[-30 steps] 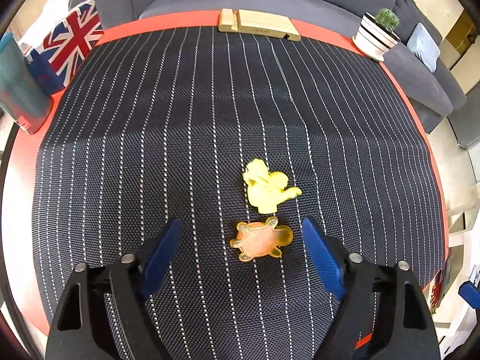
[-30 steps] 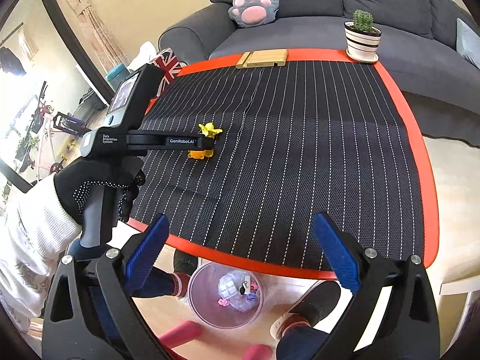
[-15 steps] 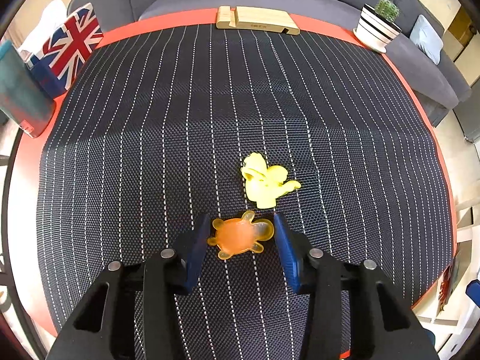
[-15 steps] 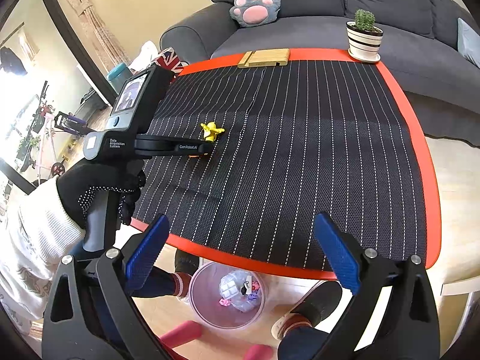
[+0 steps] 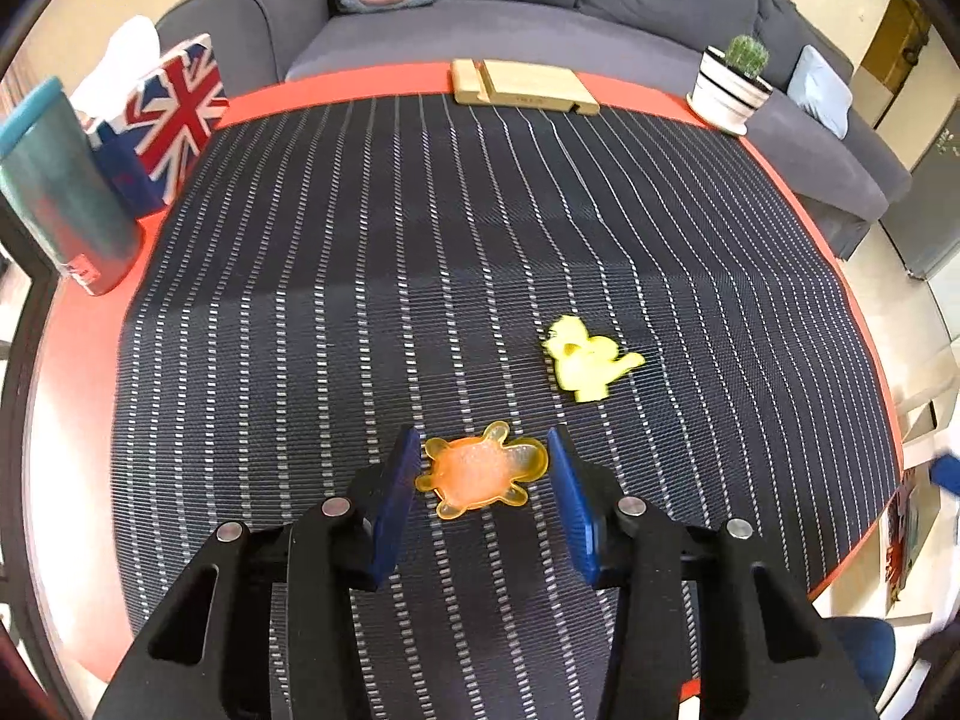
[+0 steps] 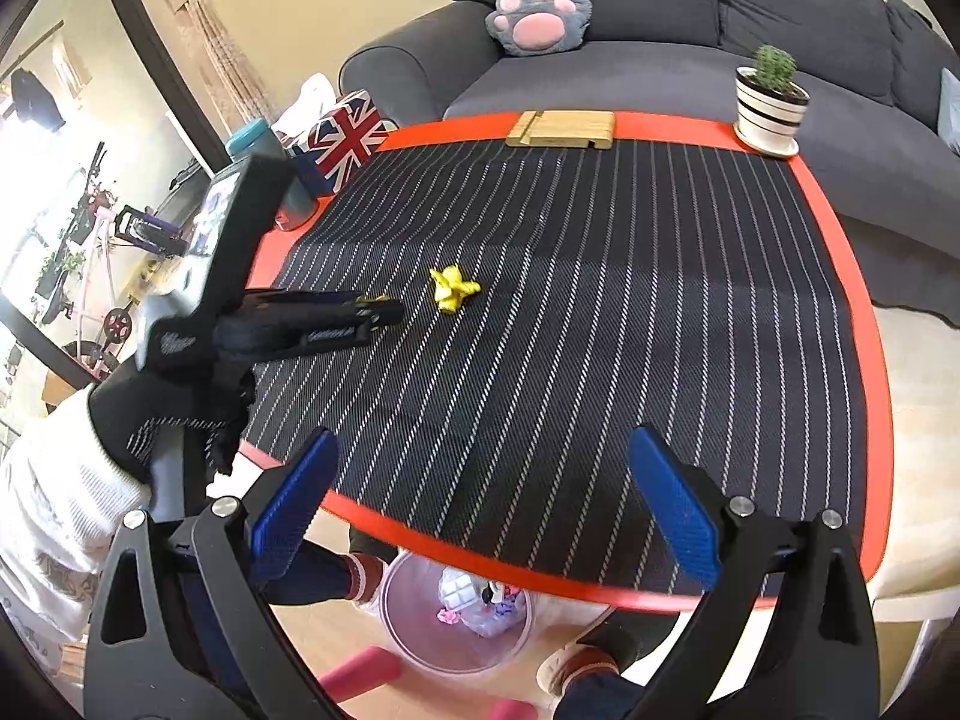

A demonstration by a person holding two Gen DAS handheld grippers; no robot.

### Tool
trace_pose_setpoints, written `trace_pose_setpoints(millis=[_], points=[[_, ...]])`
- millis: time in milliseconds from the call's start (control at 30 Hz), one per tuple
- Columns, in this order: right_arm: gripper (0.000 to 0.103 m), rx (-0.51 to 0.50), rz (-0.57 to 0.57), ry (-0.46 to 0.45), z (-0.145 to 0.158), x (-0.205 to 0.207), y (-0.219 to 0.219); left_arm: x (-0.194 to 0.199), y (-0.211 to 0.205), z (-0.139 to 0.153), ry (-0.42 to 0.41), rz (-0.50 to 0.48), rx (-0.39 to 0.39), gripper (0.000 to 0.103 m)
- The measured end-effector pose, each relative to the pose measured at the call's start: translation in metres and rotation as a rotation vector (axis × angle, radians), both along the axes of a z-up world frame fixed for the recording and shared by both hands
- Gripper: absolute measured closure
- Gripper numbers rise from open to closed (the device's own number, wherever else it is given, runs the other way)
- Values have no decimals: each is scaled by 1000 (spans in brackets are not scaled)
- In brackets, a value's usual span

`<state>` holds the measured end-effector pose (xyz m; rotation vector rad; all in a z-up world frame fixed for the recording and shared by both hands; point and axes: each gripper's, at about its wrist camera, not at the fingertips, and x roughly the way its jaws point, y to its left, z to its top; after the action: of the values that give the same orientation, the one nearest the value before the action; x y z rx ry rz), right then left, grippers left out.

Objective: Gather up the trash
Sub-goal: 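Lift the orange turtle with the left gripper while the right gripper grasps the yellow duck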

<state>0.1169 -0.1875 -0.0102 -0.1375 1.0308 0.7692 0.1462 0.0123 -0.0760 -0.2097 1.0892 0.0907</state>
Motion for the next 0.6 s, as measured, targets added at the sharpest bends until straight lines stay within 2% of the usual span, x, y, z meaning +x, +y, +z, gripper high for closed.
trace_pose_setpoints(millis=[333,600], points=[[8,-44,48,11,-1,37,65,-31,25,18,-74,-18,18,60],[8,-125,67,89,-23,72,121,-45,37,22,-96,-19,4,60]])
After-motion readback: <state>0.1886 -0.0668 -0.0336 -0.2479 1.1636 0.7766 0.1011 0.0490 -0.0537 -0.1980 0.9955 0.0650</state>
